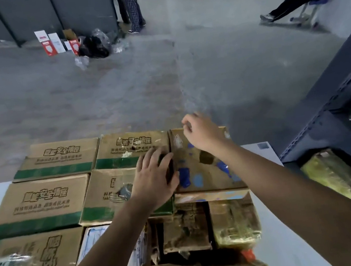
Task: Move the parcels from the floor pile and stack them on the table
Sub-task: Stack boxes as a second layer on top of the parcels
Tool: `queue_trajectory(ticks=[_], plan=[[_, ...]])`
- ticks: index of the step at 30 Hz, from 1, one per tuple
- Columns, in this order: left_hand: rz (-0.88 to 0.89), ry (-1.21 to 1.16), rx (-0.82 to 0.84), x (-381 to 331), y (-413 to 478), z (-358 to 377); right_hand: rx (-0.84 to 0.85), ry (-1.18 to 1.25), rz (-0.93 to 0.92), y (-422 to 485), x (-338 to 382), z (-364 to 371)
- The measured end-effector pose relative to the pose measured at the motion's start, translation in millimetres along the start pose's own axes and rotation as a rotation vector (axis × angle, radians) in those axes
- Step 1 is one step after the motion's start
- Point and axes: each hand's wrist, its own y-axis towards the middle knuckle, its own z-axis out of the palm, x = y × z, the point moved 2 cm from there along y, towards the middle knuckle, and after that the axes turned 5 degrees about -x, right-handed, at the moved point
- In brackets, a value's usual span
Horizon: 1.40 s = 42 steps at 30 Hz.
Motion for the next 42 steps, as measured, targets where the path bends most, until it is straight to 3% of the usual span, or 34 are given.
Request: queue_trajectory(ticks=[3, 8, 17, 23, 32, 38, 42], plan=[[-0.008, 0.021, 0.002, 3, 0, 9, 0.139, -0.114, -0.036, 31, -3, 4], [-0.008, 0.021, -0.015, 3, 1, 13, 0.608, -0.127, 0.132, 58, -4, 26], [0.001, 0.039, -0.024, 3, 1, 18, 0.824, -0.14, 0.146, 66, -6, 23], [-0.001, 0.041, -0.022, 5, 2, 18, 0.78, -0.093, 0.094, 59, -6, 28], [-0.013, 0.044, -0.003, 2, 3, 17, 0.531, -0.051, 0.011, 43, -5, 38], [-0.004, 0.041, -0.017, 2, 2, 10, 0.091, -0.288, -0.192, 16, 4, 33], [-0.002, 0.036, -0.015, -1, 4, 4, 0.03, -0.282, -0.085, -18, -23, 12]])
